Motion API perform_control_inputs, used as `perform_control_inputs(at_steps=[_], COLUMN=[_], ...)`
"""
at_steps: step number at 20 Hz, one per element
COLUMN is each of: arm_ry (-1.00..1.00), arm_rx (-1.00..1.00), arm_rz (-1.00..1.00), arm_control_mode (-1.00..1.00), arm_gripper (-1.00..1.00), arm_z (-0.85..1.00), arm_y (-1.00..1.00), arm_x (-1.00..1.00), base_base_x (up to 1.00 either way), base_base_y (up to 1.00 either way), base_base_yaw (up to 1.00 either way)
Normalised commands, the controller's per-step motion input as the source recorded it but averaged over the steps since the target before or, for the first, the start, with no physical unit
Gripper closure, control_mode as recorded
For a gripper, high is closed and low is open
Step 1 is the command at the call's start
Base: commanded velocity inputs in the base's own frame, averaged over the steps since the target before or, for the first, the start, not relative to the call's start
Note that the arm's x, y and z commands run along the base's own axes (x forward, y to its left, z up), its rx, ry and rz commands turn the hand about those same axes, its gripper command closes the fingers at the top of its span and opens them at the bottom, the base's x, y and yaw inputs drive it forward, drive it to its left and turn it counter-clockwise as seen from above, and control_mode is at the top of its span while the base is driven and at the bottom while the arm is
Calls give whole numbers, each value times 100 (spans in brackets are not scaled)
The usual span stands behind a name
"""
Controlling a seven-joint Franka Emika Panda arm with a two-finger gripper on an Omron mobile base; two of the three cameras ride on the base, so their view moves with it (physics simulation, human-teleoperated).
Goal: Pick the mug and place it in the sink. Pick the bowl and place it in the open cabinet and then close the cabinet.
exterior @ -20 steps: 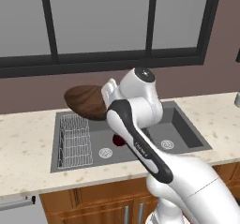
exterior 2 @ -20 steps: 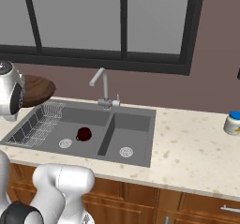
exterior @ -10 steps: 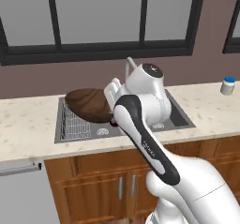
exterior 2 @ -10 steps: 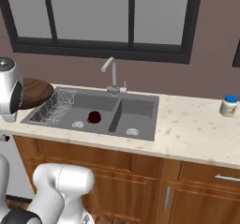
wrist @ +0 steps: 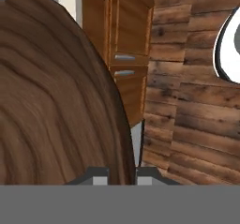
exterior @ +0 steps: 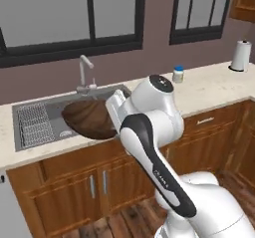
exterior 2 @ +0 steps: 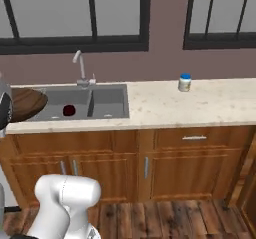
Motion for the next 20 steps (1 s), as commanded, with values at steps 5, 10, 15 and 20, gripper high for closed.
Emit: perform_control_inputs(at_steps=[5, 10, 15, 20], arm_ry=[0, 0, 0, 0], arm_rx=[0, 0, 0, 0], arm_rz=[0, 0, 0, 0], arm_control_mode=[100, 100, 100, 100], arm_gripper=[100, 100, 100, 100], arm_z=[0, 0, 0, 0], arm_y=[0, 0, 0, 0], arm_x=[0, 0, 0, 0], base_base_x=[0, 0, 0, 5], base_base_y=[0, 0, 0, 0], base_base_yaw=[-100, -100, -100, -96])
